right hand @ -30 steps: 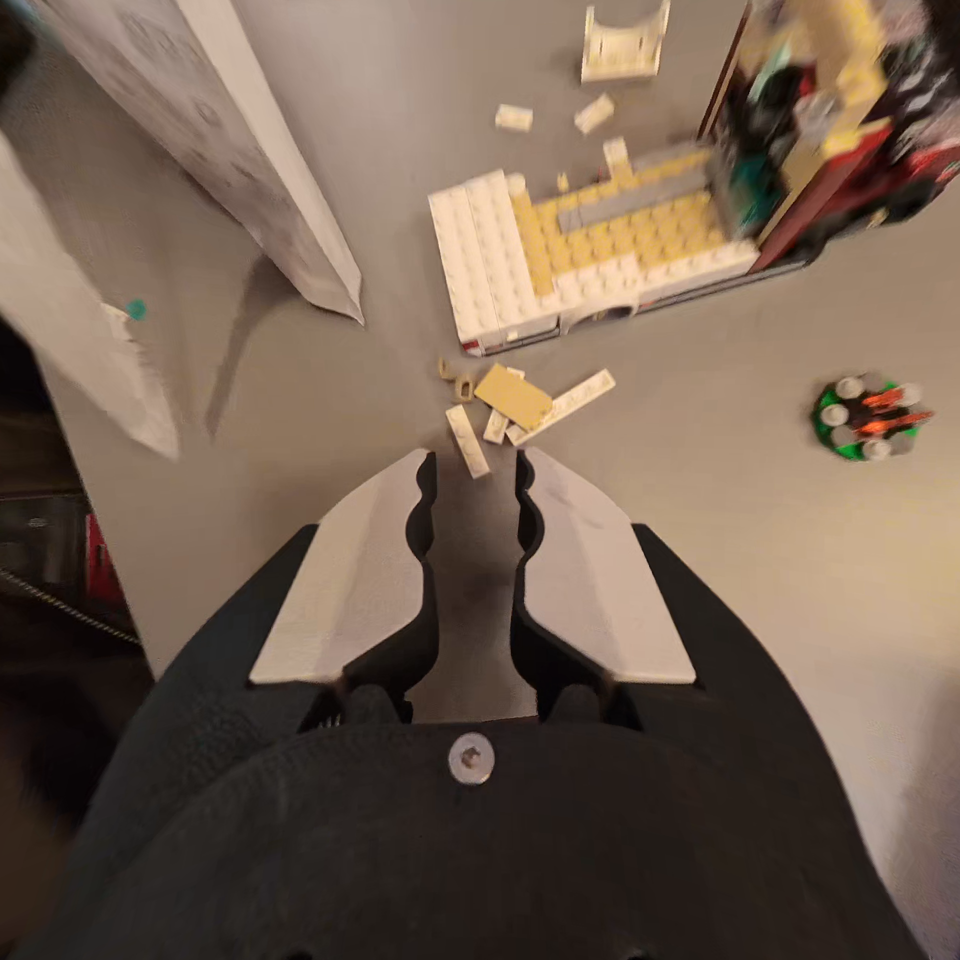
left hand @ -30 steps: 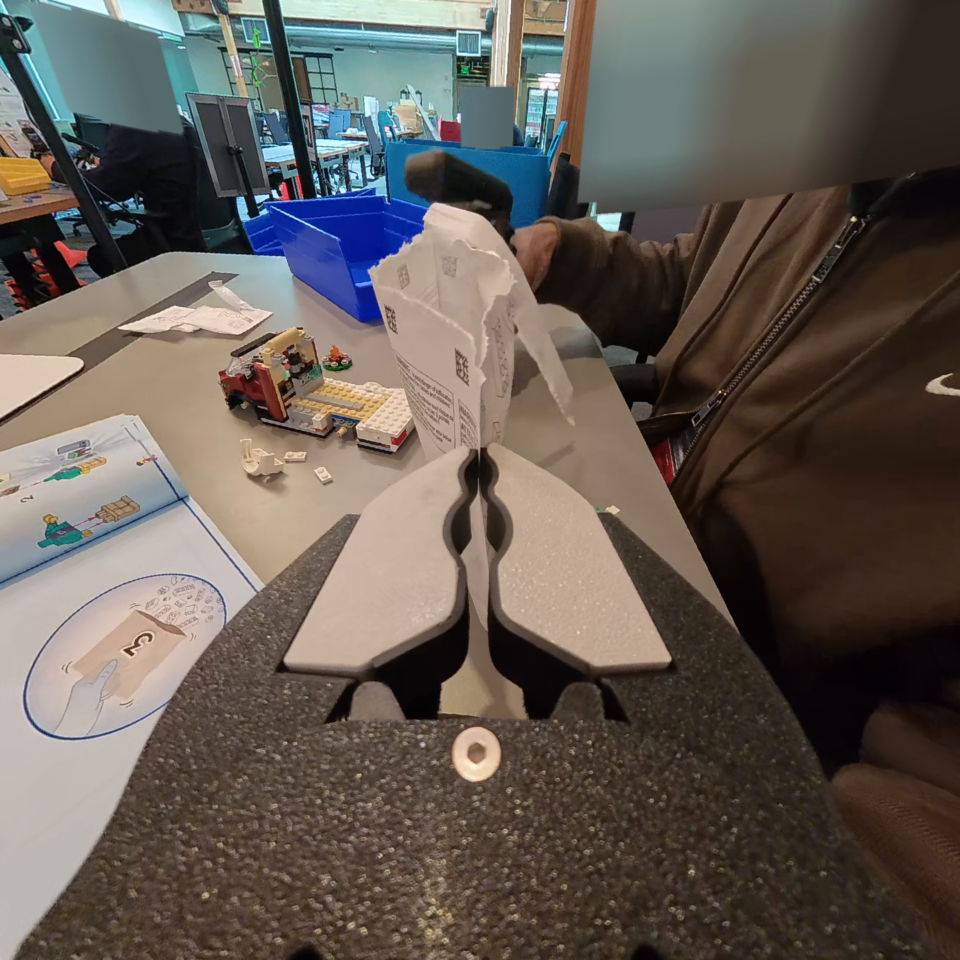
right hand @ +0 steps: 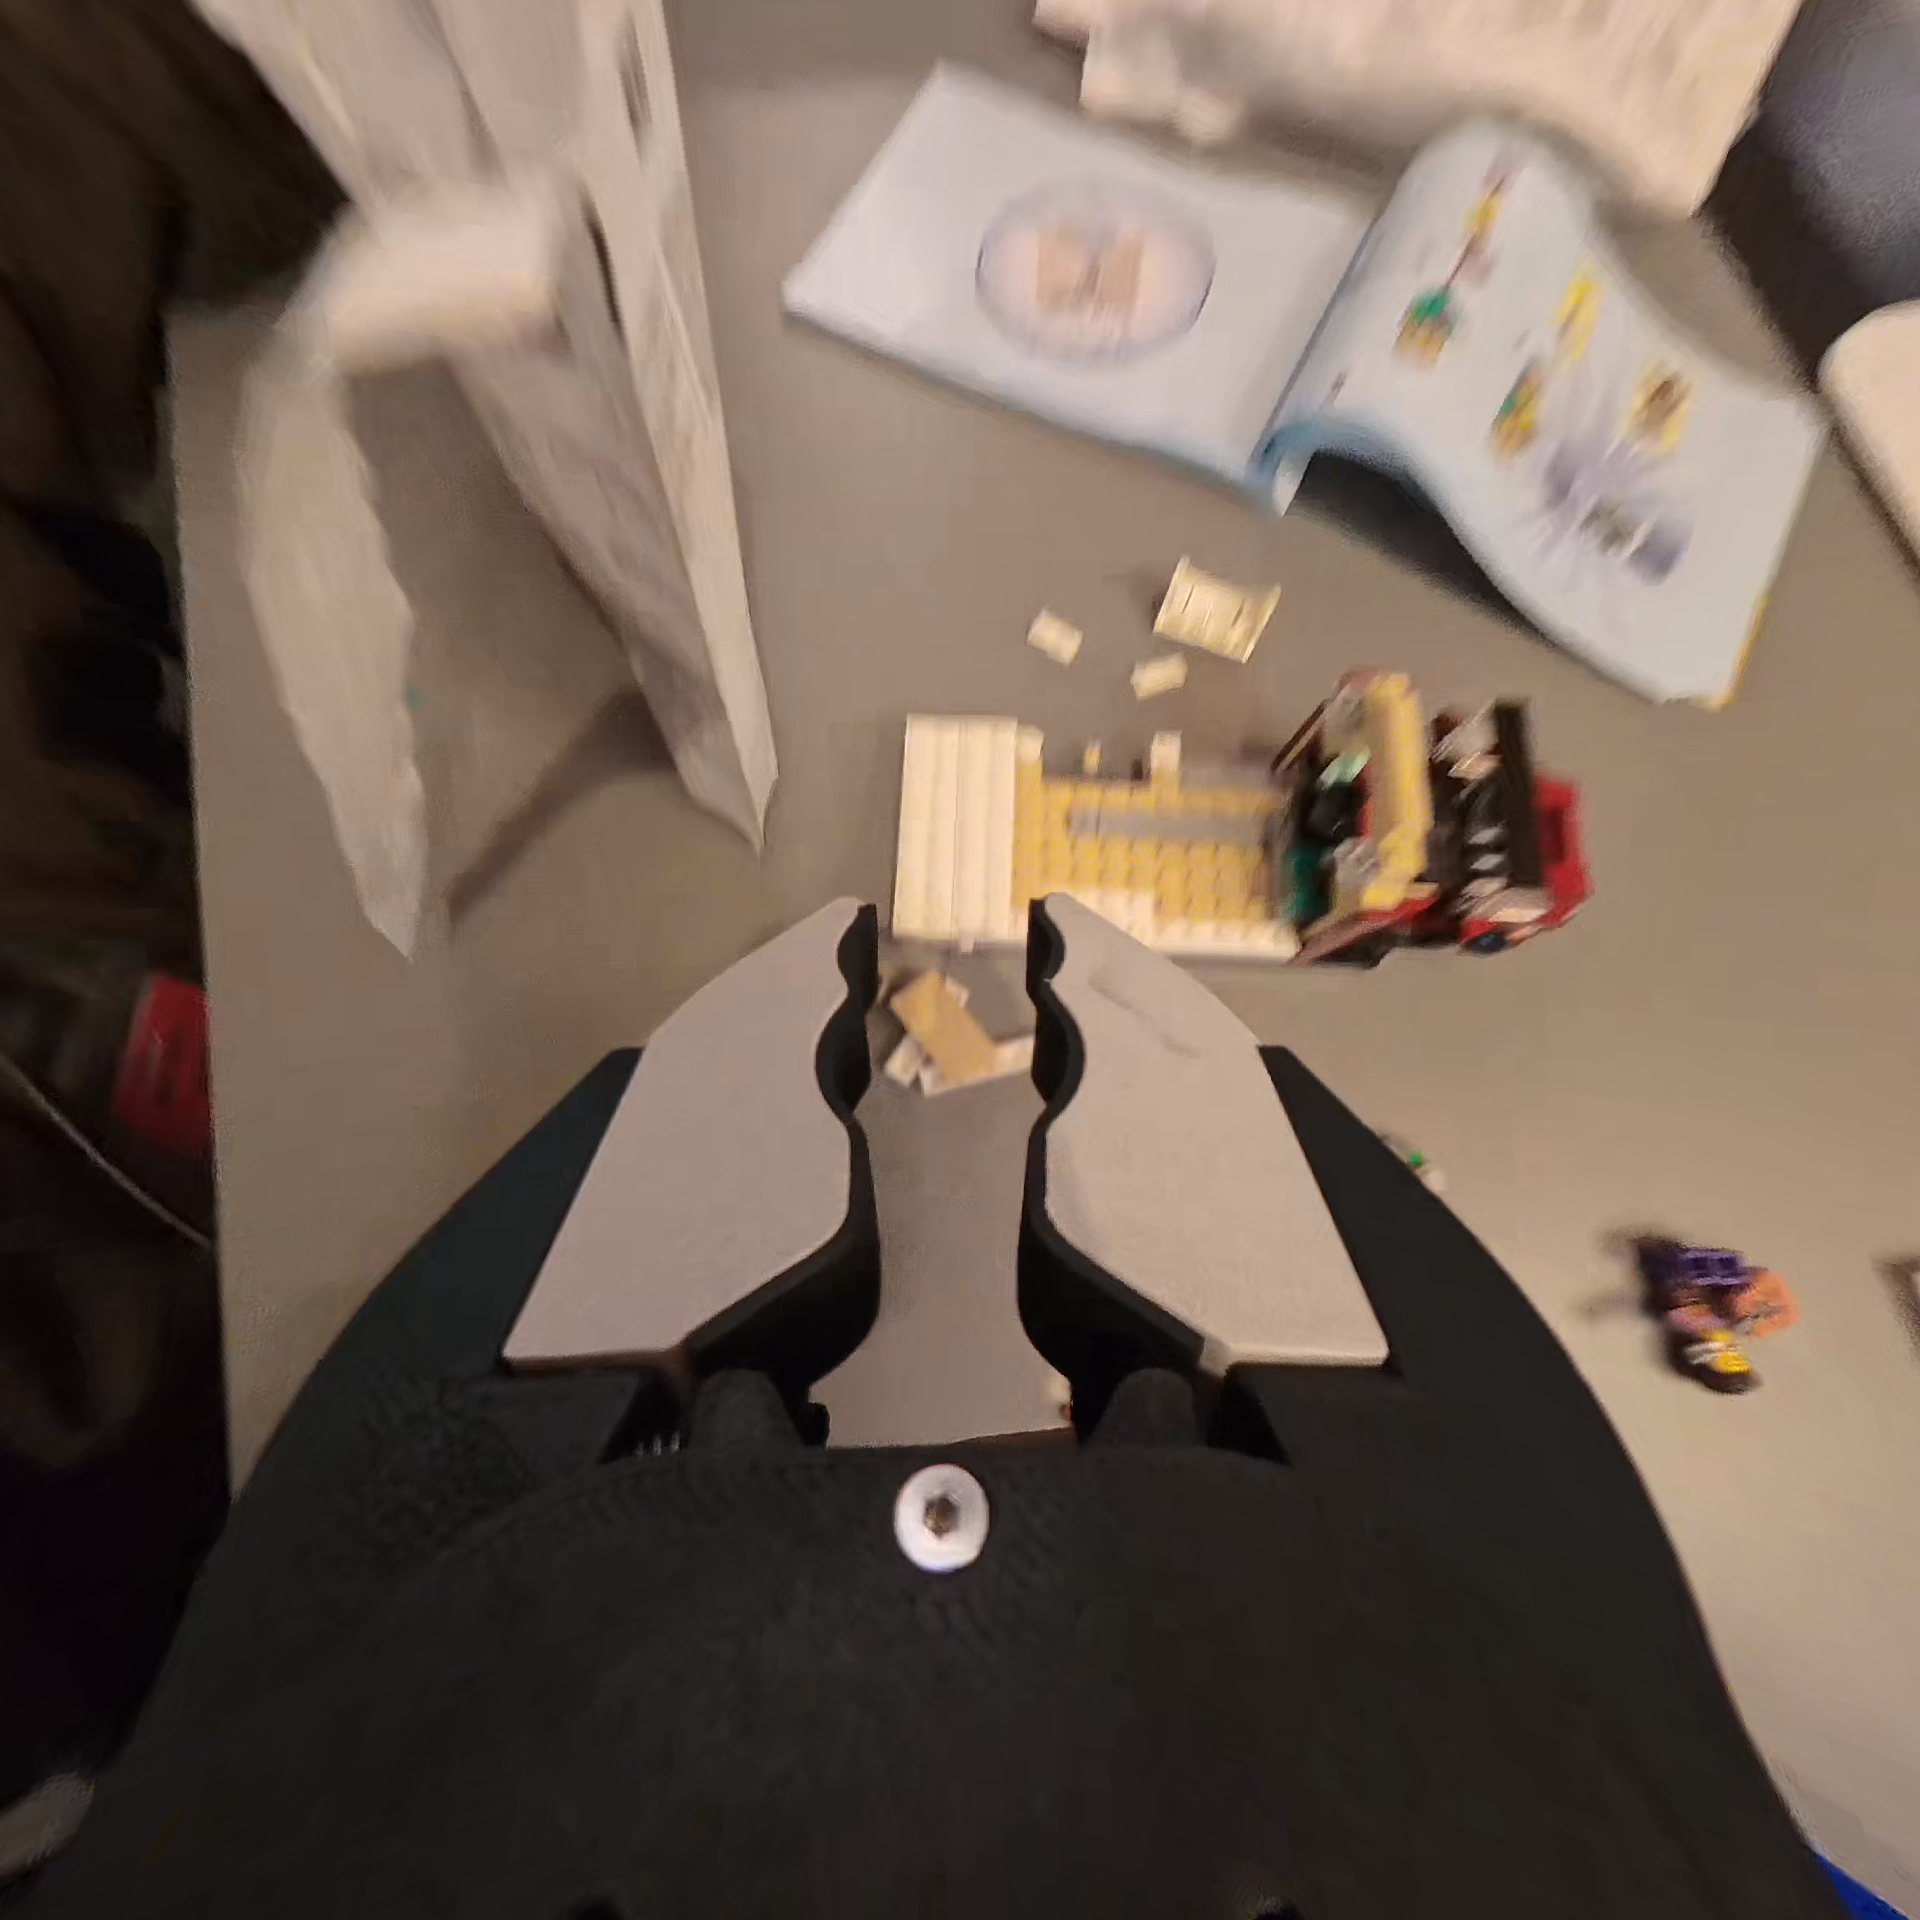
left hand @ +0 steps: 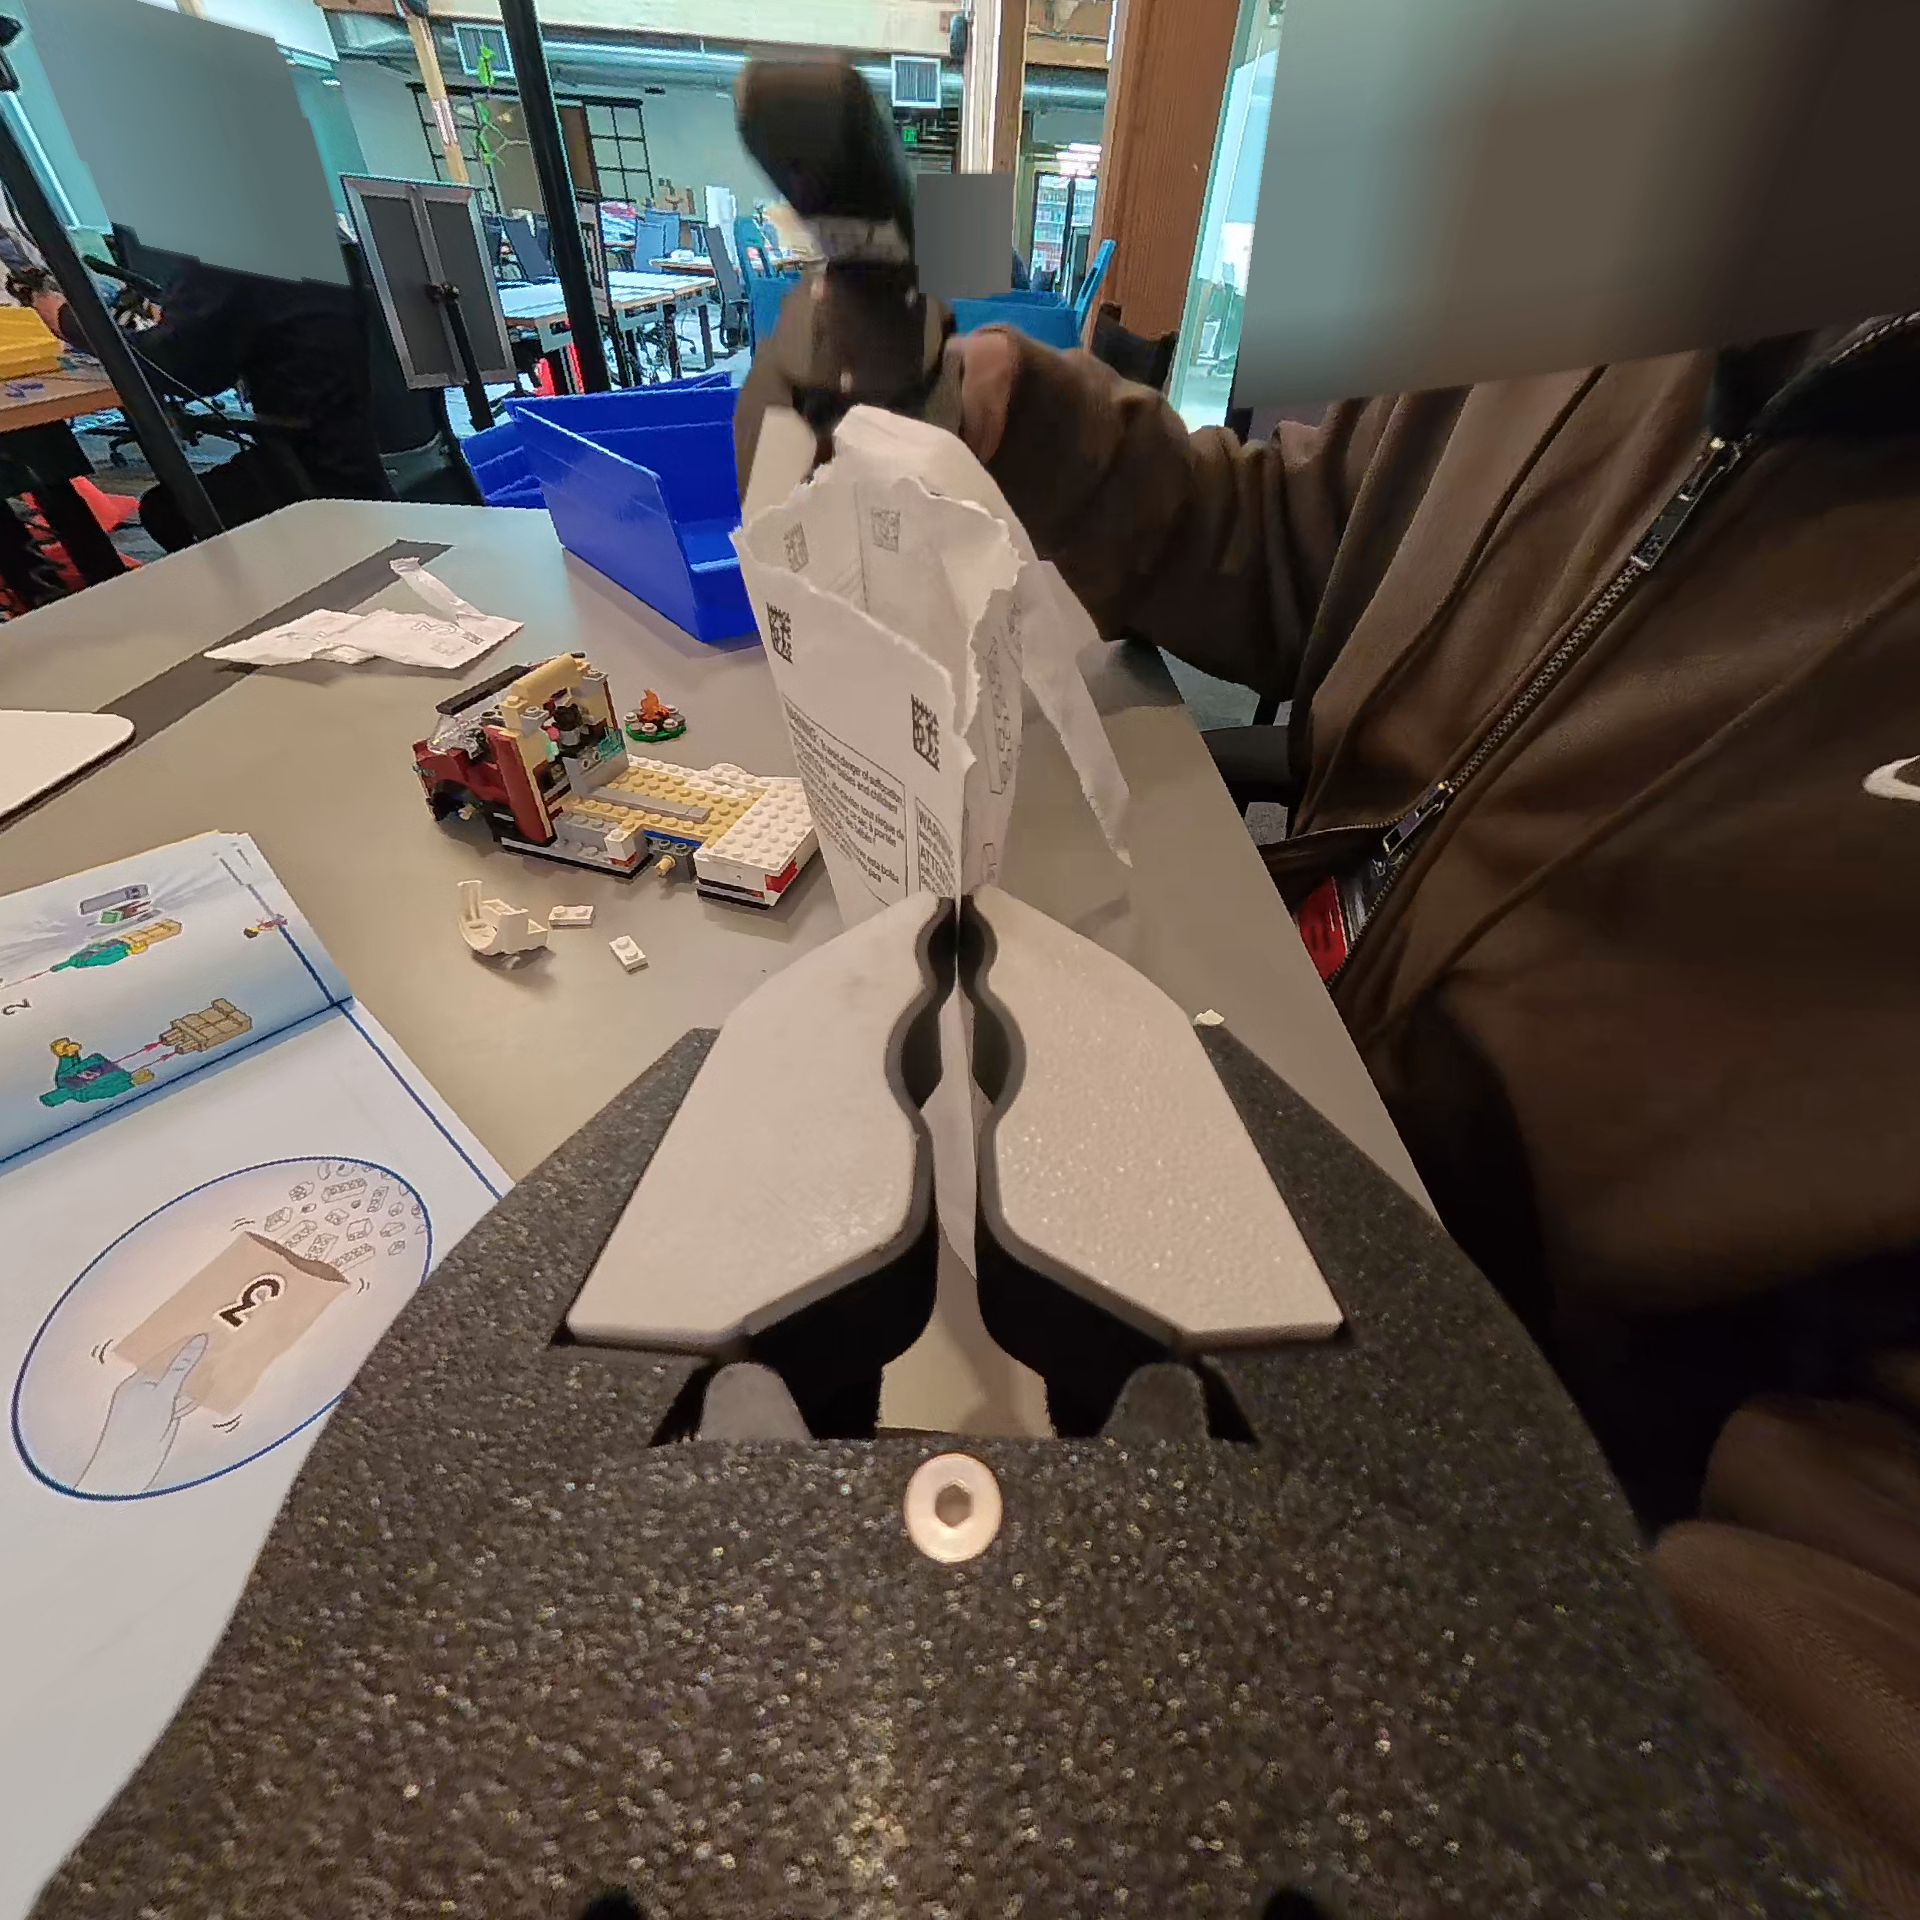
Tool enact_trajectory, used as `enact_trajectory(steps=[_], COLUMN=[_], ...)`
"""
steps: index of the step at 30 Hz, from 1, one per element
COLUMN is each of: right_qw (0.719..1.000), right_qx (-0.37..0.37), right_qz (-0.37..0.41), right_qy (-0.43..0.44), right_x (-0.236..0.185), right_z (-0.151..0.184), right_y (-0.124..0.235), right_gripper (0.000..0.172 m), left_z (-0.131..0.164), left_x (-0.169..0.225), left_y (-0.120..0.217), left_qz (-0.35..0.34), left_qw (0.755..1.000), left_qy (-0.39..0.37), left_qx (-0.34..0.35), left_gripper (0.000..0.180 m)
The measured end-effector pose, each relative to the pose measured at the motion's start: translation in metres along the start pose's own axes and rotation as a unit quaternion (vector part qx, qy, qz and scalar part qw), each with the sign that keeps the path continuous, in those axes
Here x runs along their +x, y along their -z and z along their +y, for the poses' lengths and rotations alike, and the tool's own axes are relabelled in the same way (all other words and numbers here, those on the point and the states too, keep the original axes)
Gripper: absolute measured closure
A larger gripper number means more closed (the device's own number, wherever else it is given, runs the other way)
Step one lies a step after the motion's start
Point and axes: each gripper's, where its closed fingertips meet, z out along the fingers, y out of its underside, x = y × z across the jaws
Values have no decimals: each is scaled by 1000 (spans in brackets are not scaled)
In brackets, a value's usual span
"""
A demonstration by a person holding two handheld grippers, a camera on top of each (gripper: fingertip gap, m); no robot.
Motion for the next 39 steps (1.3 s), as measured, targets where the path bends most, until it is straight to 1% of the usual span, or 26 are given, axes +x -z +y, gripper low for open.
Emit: enact_trajectory(steps=[1,2,4,5,6,7,10,11,14,16,19,21,24,26,28,30,32,33,35,37,39], right_qw=[1000,999,996,995,993,992,990,990,989,991,995,998,996,990,985,985,988,989,991,991,992], right_qx=[-26,-47,-72,-82,-95,-108,-122,-123,-131,-123,-83,-42,44,108,139,128,102,94,101,119,117], right_qz=[-12,-18,-30,-40,-43,-39,-28,-30,-39,-35,-19,1,39,36,8,-14,-16,-6,10,19,47], right_qy=[4,12,35,41,47,54,58,55,49,48,44,49,67,84,101,118,118,111,88,52,8], right_x=[-1,-1,-1,-3,-4,-2,1,-1,-6,-7,-6,-3,0,-10,-31,-49,-55,-51,-41,-30,-15], right_z=[16,28,43,48,54,58,61,61,64,61,41,15,-45,-94,-135,-158,-167,-168,-165,-153,-124], right_y=[-11,-21,-37,-43,-48,-51,-56,-56,-55,-52,-35,-14,24,47,52,37,16,9,8,19,29], right_gripper=[142,136,121,120,121,125,150,153,154,154,154,154,154,154,154,153,151,146,142,141,141], left_z=[0,0,0,0,0,0,0,0,0,0,0,0,0,0,0,0,0,0,0,0,0], left_x=[0,1,0,0,-1,-1,-2,-2,-1,-1,-1,0,0,0,0,0,0,0,1,1,2], left_y=[0,-1,-1,0,0,0,0,0,0,0,0,0,-1,-1,-2,-2,-1,-1,-1,-1,0], left_qz=[1,1,-1,-2,-3,-3,-5,-5,-3,-2,-2,-1,0,1,2,0,-1,-1,-1,-1,-2], left_qw=[1000,1000,1000,1000,1000,1000,1000,1000,1000,1000,1000,1000,1000,1000,1000,1000,1000,1000,1000,1000,1000], left_qy=[-1,-2,-1,0,1,2,4,4,4,4,3,3,3,4,3,3,2,2,0,-1,-4], left_qx=[-1,-1,0,1,2,3,4,4,5,4,3,3,3,4,4,4,4,3,2,0,-3], left_gripper=[180,180,180,180,180,180,180,180,180,180,180,180,180,180,180,180,180,180,180,180,180])
